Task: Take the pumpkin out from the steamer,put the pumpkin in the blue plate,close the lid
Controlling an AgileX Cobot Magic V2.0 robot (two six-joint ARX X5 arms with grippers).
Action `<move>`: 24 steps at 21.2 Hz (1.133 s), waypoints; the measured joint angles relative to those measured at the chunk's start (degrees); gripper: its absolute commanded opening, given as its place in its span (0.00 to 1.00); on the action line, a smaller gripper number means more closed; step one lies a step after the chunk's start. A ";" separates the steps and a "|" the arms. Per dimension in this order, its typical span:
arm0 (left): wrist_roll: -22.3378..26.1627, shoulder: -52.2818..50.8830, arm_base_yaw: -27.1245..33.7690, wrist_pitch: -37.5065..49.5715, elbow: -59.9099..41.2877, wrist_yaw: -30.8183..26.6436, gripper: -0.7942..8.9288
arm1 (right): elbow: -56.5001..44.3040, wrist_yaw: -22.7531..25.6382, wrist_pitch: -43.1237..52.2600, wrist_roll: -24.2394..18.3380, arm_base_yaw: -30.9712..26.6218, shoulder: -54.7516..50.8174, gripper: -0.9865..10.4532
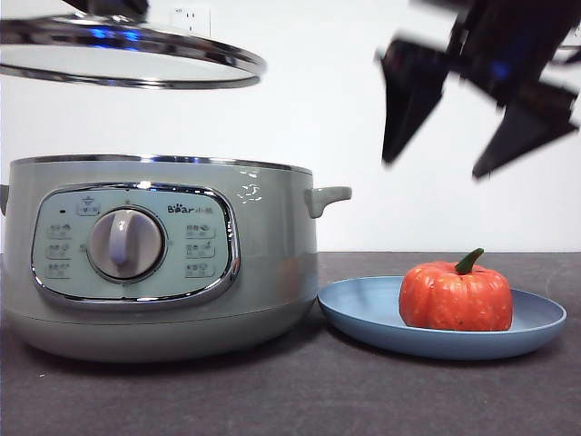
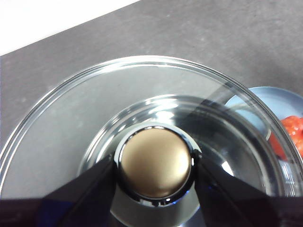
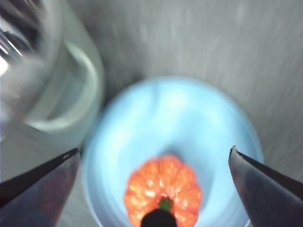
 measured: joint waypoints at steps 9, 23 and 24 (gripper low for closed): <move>-0.74 9.62 -0.02 2.56 0.00 4.79 0.07 | 0.00 6.01 0.09 1.27 -3.48 -17.49 0.58; -2.16 13.70 -0.09 1.33 -0.02 5.77 0.07 | 0.00 7.48 -0.04 1.27 -3.48 -20.09 0.58; -2.27 13.70 -0.09 1.11 0.00 5.79 0.07 | 0.00 7.50 -0.04 1.27 -3.48 -20.09 0.58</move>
